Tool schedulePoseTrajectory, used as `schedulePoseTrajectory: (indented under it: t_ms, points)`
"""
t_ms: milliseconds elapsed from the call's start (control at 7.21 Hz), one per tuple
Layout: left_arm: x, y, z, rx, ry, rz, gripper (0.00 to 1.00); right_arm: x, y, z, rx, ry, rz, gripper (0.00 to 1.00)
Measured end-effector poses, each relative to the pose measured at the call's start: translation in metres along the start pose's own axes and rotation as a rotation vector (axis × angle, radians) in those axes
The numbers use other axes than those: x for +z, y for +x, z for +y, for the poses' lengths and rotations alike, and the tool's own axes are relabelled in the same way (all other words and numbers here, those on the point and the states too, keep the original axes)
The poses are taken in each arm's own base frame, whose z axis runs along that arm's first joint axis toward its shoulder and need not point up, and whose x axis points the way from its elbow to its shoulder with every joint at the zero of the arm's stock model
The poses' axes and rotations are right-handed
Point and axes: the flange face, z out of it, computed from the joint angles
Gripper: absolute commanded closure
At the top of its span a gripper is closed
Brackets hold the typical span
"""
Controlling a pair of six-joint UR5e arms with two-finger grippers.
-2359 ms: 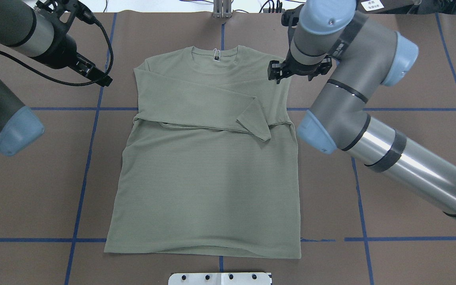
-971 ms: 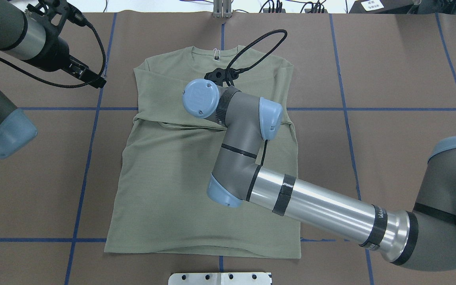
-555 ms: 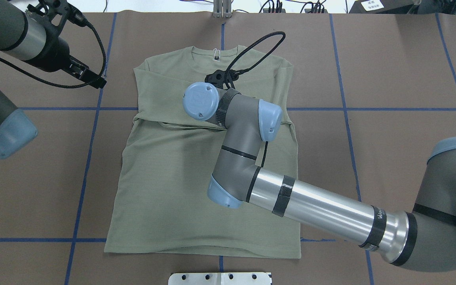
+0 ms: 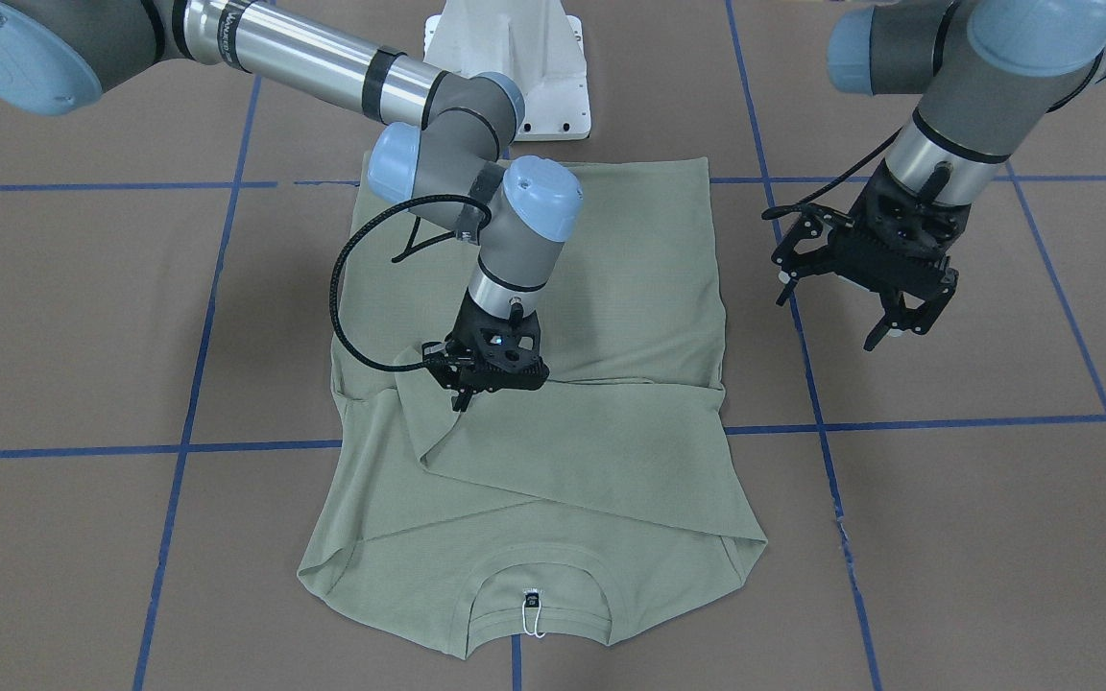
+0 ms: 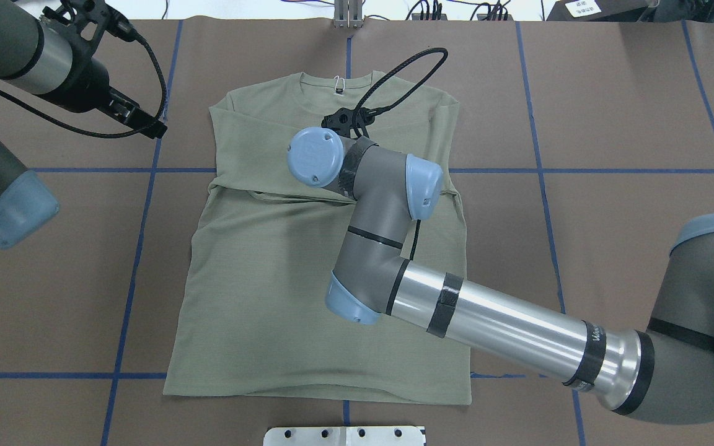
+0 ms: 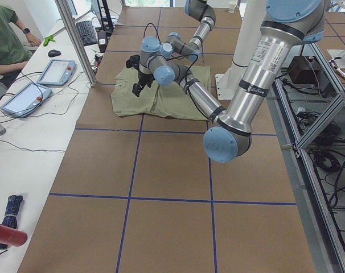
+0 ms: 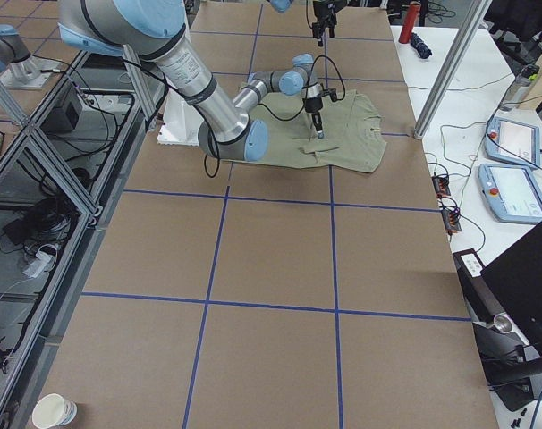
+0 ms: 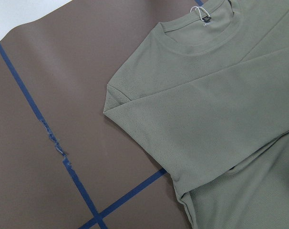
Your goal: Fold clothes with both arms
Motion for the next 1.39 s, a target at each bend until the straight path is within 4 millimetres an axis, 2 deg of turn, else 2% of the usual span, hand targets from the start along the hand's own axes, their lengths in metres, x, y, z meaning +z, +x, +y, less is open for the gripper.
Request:
schedulePoseTrajectory:
  t_ms: [139, 278, 416, 694, 833, 971, 1249, 1388]
  points:
    - [-0.001, 0.001, -0.001, -0.006, 0.006, 0.002, 0.00, -0.001, 0.014, -0.009, -0.016, 0.001, 0.009, 1.00]
    - [-0.002, 0.001, -0.001, -0.009, 0.014, 0.005, 0.00, 0.002, 0.037, -0.015, -0.047, 0.001, 0.025, 1.00]
    - [-0.002, 0.002, -0.001, -0.011, 0.018, 0.007, 0.00, 0.011, 0.062, -0.018, -0.077, 0.001, 0.043, 1.00]
    - [-0.002, 0.002, -0.002, -0.015, 0.020, 0.008, 0.00, 0.025, 0.094, -0.023, -0.125, 0.004, 0.071, 1.00]
    - [-0.002, 0.003, -0.002, -0.017, 0.020, 0.009, 0.00, 0.031, 0.104, -0.024, -0.149, 0.003, 0.080, 0.64]
    - [-0.002, 0.003, -0.002, -0.018, 0.021, 0.009, 0.00, 0.036, 0.109, -0.024, -0.164, 0.007, 0.077, 0.01]
    - [-0.001, 0.004, -0.001, -0.026, 0.019, 0.010, 0.00, 0.050, 0.117, -0.019, -0.155, 0.063, -0.002, 0.00]
    - [0.000, 0.006, -0.001, -0.052, 0.018, 0.010, 0.00, 0.050, 0.122, -0.019, -0.135, 0.092, -0.074, 0.00]
